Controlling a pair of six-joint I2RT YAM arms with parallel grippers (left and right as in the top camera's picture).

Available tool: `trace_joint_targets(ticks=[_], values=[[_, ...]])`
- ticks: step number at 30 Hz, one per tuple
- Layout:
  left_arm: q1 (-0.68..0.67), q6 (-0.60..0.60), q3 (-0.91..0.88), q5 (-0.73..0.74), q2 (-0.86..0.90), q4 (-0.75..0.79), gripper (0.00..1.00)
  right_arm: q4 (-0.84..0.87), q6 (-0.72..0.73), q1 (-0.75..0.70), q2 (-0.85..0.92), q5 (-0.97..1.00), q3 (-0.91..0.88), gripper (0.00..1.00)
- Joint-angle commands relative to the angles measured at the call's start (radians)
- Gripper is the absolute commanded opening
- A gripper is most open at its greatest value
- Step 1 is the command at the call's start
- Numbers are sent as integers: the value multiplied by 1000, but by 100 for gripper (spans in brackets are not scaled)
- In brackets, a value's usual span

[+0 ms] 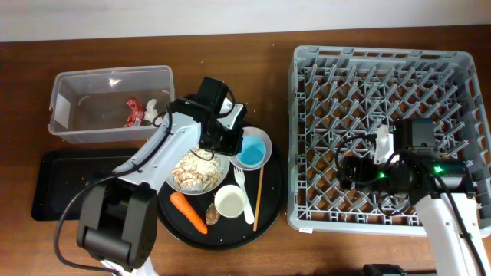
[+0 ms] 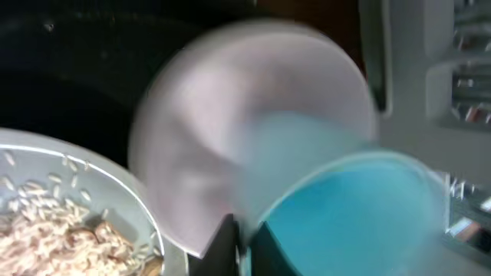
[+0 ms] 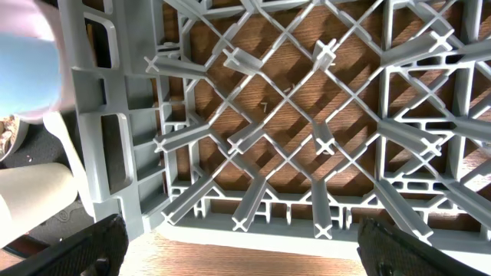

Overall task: Sort waste into correct bins and load items into the dishwasher rack
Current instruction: 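Grasp the blue cup with the left gripper and lift it, then hand the blue cup from the left gripper to the right gripper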

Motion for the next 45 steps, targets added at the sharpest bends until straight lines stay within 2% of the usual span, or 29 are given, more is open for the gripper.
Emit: trace_joint_targets(ticks=[1, 9, 12, 14, 15, 18, 20, 21, 22, 23, 24, 26, 33, 39, 45], values=[[-2, 1, 21, 0, -5, 7, 1, -2, -10, 4, -1, 14, 22, 98], [90, 0, 166, -20, -104, -106, 1, -6, -10, 4, -1, 13, 22, 98], [131, 1, 186, 59, -156, -144, 1, -9, -10, 5, -1, 13, 22, 98], [158, 1, 186, 182, -182, -155, 0, -16, -11, 5, -1, 8, 22, 98], [173, 29, 186, 311, -191, -161, 0, -18, -59, 5, -1, -39, 22, 98], [182, 174, 184, 673, -192, -185, 0, -5, -193, 4, -1, -257, 27, 98], [179, 271, 182, 827, -192, -219, 0, 41, -267, 4, -1, -435, 32, 98], [177, 296, 182, 858, -192, -235, 0, 66, -273, 4, -1, -488, 32, 98], [174, 317, 180, 869, -192, -247, 0, 111, -274, 3, -1, -571, 32, 98], [168, 327, 173, 876, -192, -256, 0, 194, -313, 3, -1, -765, 32, 98], [162, 328, 167, 888, -192, -255, 0, 236, -318, 4, 0, -863, 32, 99], [145, 328, 163, 890, -192, -252, 0, 291, -318, 5, 3, -977, 32, 98], [77, 327, 163, 896, -192, -209, 0, 361, -318, 5, 8, -1150, 32, 98], [69, 323, 163, 896, -192, -175, 0, 366, -333, 5, 8, -1239, 32, 99], [69, 283, 163, 933, -192, -152, 0, 367, -333, 6, 8, -1241, 32, 100]])
